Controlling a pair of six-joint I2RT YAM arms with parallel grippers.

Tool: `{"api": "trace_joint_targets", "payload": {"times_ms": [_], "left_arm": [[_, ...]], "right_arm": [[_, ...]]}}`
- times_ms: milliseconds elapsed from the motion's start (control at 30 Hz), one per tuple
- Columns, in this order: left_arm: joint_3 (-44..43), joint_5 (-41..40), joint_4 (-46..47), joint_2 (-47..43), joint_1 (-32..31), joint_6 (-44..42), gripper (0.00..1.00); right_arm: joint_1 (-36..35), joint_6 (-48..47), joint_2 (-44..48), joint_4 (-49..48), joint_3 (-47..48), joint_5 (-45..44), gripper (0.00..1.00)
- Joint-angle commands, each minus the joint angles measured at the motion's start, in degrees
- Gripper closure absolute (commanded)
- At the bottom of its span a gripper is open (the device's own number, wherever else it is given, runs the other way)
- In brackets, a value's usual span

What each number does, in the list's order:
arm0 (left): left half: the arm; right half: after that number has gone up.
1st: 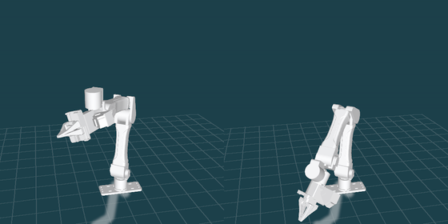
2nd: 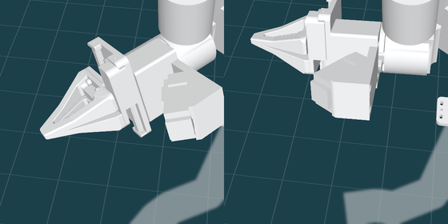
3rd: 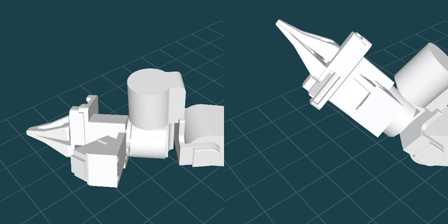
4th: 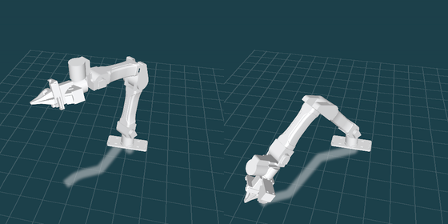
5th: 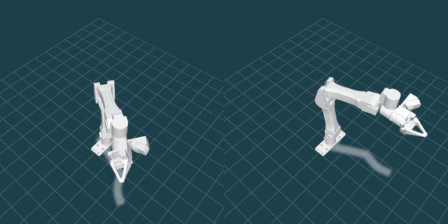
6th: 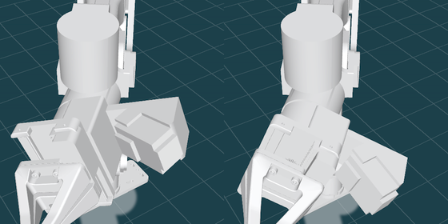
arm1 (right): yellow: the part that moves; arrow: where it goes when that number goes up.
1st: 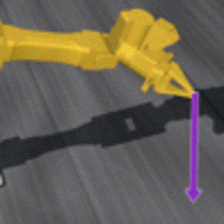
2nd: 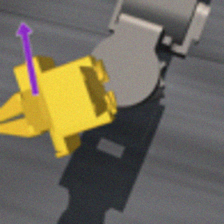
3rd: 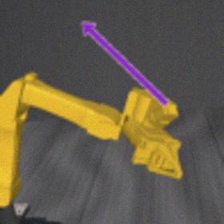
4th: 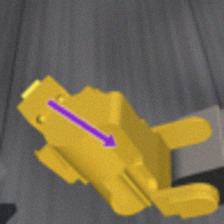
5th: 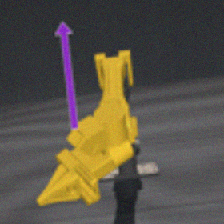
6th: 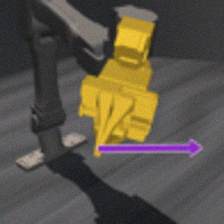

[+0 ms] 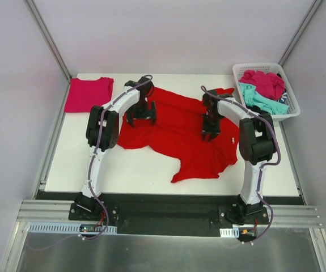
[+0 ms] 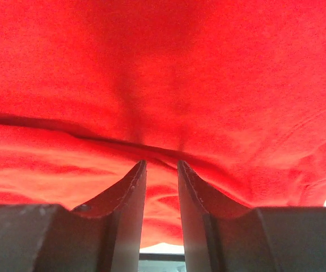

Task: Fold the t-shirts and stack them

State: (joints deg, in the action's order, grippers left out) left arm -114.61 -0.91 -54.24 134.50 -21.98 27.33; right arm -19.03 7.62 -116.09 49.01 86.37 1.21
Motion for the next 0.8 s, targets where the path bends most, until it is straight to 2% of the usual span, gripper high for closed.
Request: {"api": "trace_joint_targets", "payload": {"times_ms": [0,200,267,533,633,767], "left_arm": [[-3.87,-1.02,-4.21,-0.71,1.94,-0.88,0.01],[3.85,-1.82,-3.51,-8.09,1.94,-0.79,0.01],[8.51,-1.99,-2.63,-10.82,1.85,-0.61,0.01],[27.04,-6.47,1.94,-33.66,-3.94,2.81,0.01],[31.97,-9.9,3.35,-42.28,-5.79,3.78,0.01],[35.94,-13.06,4.4,-53.17,-5.01,4.48,0.01]], "right_arm": [[0.83,-1.99,-0.54,3.72,3.98,1.16,0.68],[-0.39,-2.08,5.34,4.51,1.01,0.9,0.68],[-2.85,-2.08,8.67,5.12,-0.31,0.37,0.68],[-17.07,3.97,22.56,5.66,-12.78,-8.85,0.68],[-21.29,5.74,27.14,3.64,-19.1,-10.7,0.69],[-26.4,8.98,28.82,0.74,-25.0,-11.67,0.7]]}}
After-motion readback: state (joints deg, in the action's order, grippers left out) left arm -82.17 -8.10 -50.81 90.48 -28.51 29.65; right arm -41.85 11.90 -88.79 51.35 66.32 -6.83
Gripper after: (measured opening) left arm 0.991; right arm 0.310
